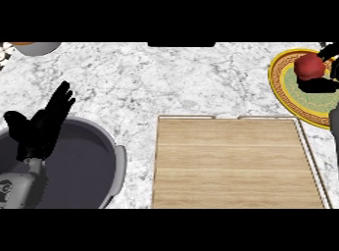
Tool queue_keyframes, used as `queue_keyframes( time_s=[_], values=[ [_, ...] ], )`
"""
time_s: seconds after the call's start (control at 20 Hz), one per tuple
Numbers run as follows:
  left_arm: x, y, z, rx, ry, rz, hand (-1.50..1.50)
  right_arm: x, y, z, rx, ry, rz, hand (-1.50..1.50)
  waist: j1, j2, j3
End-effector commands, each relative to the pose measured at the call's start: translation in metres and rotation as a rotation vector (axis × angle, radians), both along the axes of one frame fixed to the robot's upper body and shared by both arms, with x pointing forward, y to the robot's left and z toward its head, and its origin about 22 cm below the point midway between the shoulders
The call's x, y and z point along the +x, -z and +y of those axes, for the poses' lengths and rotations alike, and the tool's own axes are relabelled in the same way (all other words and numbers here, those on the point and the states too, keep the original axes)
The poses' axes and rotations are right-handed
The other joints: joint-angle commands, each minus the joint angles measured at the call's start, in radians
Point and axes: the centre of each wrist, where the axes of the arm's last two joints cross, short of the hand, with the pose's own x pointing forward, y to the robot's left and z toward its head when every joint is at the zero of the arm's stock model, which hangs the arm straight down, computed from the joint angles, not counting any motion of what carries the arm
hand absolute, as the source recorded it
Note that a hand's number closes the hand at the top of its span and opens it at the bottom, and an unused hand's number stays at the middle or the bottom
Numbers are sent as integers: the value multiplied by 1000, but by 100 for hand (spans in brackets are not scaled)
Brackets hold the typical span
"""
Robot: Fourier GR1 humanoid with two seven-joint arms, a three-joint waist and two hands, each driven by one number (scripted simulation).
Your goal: Pick the bell pepper from the tray and place it in the plate
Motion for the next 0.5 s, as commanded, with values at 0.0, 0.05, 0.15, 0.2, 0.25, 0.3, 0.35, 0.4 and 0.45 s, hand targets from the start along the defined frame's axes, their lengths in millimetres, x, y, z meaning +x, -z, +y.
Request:
queue_keyframes(
  time_s=[0.0, 0.05, 0.15, 0.2, 0.25, 0.3, 0.35, 0.4, 0.45],
  values=[
    [-18, 7, 22, 14, -14, 58, 0, -3, 9, -48, -2, 45, 33, 150, 10, 5, -8],
    [10, 1, 0, -6, -10, 62, 0, 6, 7, -43, -31, 43, 44, 150, 2, 8, -8],
    [0, 19, -4, 16, 16, 53, 0, 2, 30, -52, -55, 68, 117, 150, 11, 12, -8],
    [1, 8, 3, 12, -12, 69, 0, -2, 21, -71, -44, 53, 144, 150, 11, 10, -7],
    [1, 13, -7, 3, -11, 65, 0, -12, 24, -88, -56, 34, 202, 150, 6, 11, -7],
    [0, 8, -9, 5, 27, 70, 0, 5, 16, -73, -80, 37, 237, 150, 27, 15, -7],
    [-6, 21, -15, -12, -5, 74, 0, -3, 36, -75, -13, -4, 254, 150, 16, 11, -7],
    [3, 7, 1, 2, -13, 46, 0, -4, 34, -82, 129, -2, 235, 150, 15, 13, -7],
    [2, 16, -11, -2, 10, 57, 0, -5, 45, -81, 176, 1, 275, 150, 19, 18, -6]
  ],
)
